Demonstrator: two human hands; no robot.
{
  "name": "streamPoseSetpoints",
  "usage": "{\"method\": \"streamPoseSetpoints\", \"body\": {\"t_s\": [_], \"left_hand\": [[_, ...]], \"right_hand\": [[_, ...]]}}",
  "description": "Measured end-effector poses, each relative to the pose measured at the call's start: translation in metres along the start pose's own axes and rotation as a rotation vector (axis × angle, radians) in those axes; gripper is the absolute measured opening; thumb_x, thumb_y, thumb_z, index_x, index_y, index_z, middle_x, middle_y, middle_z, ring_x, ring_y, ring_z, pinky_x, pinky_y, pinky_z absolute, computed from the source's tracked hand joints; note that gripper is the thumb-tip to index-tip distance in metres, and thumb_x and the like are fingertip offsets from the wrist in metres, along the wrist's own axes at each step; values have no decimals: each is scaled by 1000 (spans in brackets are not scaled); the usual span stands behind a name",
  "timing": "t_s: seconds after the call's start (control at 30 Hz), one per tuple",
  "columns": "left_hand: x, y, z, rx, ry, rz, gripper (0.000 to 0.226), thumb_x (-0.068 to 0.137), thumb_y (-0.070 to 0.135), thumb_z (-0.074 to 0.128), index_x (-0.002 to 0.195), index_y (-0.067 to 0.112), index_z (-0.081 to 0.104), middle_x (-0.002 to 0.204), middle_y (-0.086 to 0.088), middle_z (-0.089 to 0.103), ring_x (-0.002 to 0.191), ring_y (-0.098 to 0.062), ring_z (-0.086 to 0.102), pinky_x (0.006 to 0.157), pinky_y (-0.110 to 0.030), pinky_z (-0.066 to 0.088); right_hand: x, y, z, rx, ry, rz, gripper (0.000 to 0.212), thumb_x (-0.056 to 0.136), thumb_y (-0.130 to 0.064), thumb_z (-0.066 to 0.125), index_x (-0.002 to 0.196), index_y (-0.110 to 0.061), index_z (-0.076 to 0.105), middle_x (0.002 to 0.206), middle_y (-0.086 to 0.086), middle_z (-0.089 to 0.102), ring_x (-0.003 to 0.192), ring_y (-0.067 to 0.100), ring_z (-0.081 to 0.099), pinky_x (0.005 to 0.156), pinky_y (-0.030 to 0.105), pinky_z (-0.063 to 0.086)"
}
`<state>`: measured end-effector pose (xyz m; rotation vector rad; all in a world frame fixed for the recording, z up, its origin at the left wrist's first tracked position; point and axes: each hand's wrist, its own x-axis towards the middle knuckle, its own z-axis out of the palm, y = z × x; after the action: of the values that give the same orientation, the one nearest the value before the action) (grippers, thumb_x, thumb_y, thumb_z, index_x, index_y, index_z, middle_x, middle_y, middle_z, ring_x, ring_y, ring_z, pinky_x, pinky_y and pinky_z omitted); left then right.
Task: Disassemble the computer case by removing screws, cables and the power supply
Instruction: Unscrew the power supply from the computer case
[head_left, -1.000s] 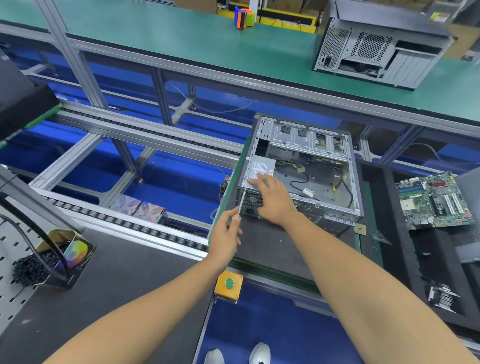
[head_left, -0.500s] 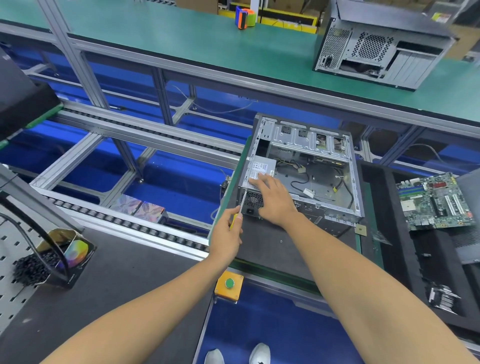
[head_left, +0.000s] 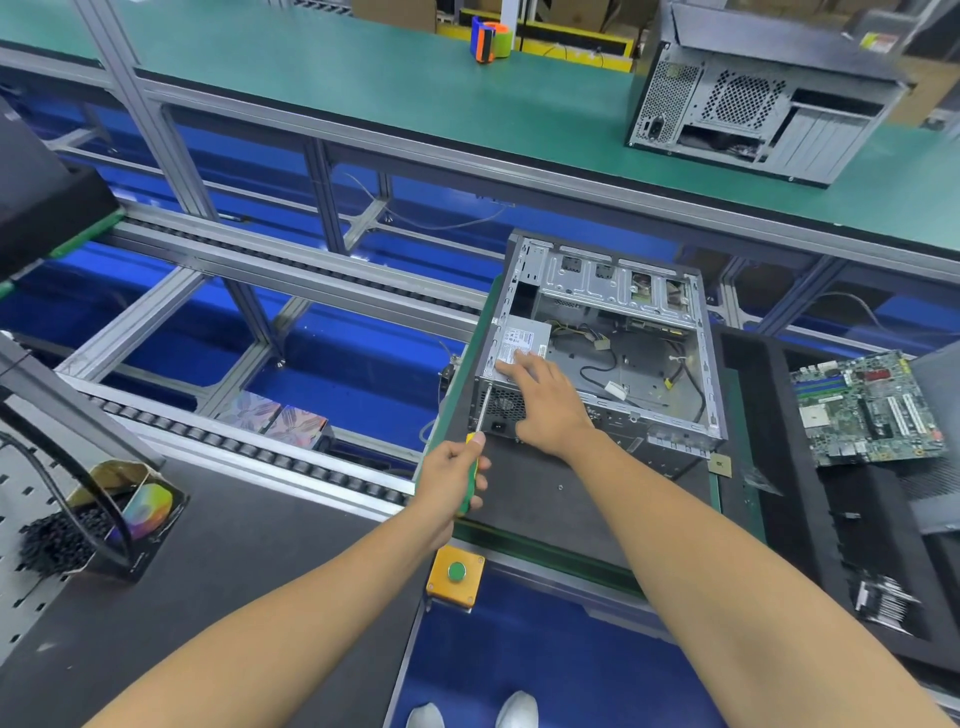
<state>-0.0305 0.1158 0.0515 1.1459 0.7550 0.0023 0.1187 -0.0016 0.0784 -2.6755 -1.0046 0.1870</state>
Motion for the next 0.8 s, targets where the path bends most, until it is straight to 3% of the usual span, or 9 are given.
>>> {"method": "streamPoseSetpoints", "body": {"t_s": [0.23,0.4,0.53,0.67,0.8], "left_hand": [[8,3,-12,-48,-95,-81,44,102,50,57,106,8,70,82,0,76,57,-8,58,45,-22,46],[10,9,-16,-98,-133,-125,44,98,52,62,110,9,66,85,1,72,57,-8,54,43,-21,40],[7,16,-15,-58,-53,-57,47,83,36,86,103,16,48,103,-5,63,61,-9,57,41,-22,38],[8,15,-16,-25,24,-26,38,82,32,87,87,12,55,97,-7,68,59,-8,65,51,-26,55],[8,14,-11,-1,25,-58,39,85,38,83,98,8,62,91,-10,69,64,-8,69,55,-27,57]], "right_hand": [[0,-1,0,-3,-2,-1,95,68,-8,68,154,-29,33,164,4,23,150,27,18,122,41,22],[0,-1,0,-6,-8,2,95,68,-8,68,154,-29,32,164,3,22,150,27,17,123,40,21],[0,-2,-1,-10,-12,6,96,68,-9,68,154,-30,32,165,3,21,151,27,16,123,42,21],[-1,-2,-1,-21,-14,9,95,68,-10,68,154,-30,31,165,3,21,151,27,16,123,43,22],[-1,-3,-2,-26,-15,1,95,68,-12,68,154,-29,32,164,4,22,151,28,17,122,43,23]]}}
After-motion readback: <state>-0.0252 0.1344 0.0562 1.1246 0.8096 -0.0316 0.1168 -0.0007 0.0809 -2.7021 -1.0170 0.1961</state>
